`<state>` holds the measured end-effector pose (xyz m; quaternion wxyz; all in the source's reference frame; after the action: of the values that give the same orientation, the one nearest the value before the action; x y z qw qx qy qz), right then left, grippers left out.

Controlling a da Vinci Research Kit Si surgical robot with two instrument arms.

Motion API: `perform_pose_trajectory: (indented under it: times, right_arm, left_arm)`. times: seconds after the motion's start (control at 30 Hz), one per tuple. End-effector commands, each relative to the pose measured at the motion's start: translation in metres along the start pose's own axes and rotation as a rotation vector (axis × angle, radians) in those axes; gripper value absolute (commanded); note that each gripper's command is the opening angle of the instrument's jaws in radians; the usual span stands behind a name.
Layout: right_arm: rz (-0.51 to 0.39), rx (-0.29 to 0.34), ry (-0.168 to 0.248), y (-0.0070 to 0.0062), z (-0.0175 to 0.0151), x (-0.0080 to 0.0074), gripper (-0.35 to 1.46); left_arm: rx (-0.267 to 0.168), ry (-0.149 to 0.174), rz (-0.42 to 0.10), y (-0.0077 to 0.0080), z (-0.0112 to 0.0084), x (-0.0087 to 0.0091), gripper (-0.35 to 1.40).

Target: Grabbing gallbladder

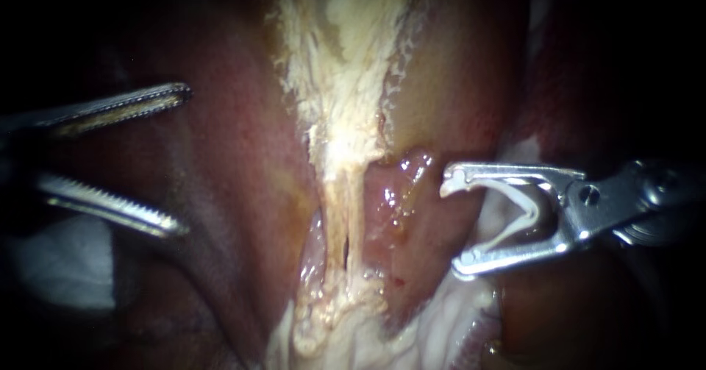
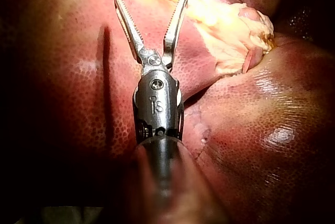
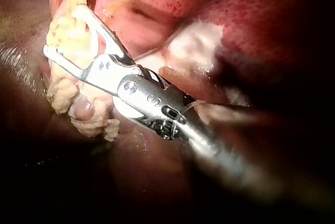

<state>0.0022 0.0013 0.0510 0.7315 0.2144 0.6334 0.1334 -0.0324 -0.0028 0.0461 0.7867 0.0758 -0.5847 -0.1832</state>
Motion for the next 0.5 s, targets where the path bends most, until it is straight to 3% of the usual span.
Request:
perform_pose_trajectory:
  times: [0.03,0.17,0.3,0.5]
  right_arm:
    - [0.0,0.0,0.0,0.0,0.0,0.0,0.57]
    - [0.0,0.0,0.0,0.0,0.0,0.0,0.57]
    - [0.0,0.0,0.0,0.0,0.0,0.0,0.57]
    - [0.0,-0.001,0.0,0.0001,0.0,0.0,0.57]
  left_arm:
    - [0.0,0.0,0.0,0.0,0.0,0.0,0.78]
    - [-0.002,0.0,-0.018,-0.0002,0.0,-0.0001,0.78]
    - [-0.009,-0.001,-0.103,-0.0011,0.0001,-0.0008,0.76]
    - [-0.103,0.027,-0.233,-0.0036,0.0016,-0.0029,0.69]
